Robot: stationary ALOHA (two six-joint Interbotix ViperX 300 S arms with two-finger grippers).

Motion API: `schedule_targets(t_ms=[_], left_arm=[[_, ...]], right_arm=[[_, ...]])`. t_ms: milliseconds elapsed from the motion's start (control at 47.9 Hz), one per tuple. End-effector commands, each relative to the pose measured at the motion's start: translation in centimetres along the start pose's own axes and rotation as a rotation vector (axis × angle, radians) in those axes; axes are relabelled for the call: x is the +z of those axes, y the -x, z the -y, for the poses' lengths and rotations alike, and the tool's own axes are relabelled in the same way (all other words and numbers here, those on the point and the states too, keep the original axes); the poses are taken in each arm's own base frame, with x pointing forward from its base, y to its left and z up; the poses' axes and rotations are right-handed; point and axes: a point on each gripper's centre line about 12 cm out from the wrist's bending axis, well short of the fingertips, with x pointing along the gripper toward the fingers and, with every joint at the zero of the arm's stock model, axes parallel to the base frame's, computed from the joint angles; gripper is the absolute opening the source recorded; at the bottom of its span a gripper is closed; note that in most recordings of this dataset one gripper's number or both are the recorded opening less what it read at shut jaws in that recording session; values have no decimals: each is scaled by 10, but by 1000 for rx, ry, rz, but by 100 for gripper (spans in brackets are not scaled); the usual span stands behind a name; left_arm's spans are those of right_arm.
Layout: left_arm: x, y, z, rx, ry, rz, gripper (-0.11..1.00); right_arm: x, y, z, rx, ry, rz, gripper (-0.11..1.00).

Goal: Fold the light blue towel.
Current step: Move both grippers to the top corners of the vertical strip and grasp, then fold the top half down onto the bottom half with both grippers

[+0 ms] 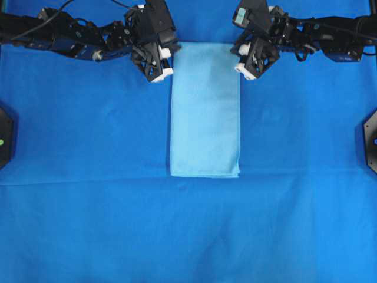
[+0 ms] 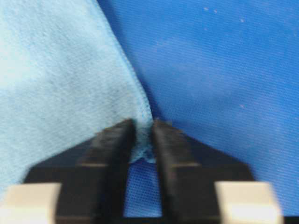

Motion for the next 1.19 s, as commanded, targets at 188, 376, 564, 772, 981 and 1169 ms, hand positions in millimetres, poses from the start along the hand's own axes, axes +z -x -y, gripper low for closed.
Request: schedule_targets(t_ms=[188,376,564,772,981,1169], left_arm=[[10,2,6,-9,-20,27,3],[14,6,6,-10,-30,29,3],[36,21,0,-1,-57,60,3],[51,36,-3,8,-73,102,3],[53,41,0,2,-75,104,3],[58,44,7,-14,-85,106,3]], right_arm=[[1,2,3,-5,-2,3,4],[6,4,3,-7,-5,14,3],[18,24,5,-16,-17,56,4],[31,52,4,-21,-14,120,4],[31,59,0,-15,-6,133,3],[31,59,-8,2,6,133,4]])
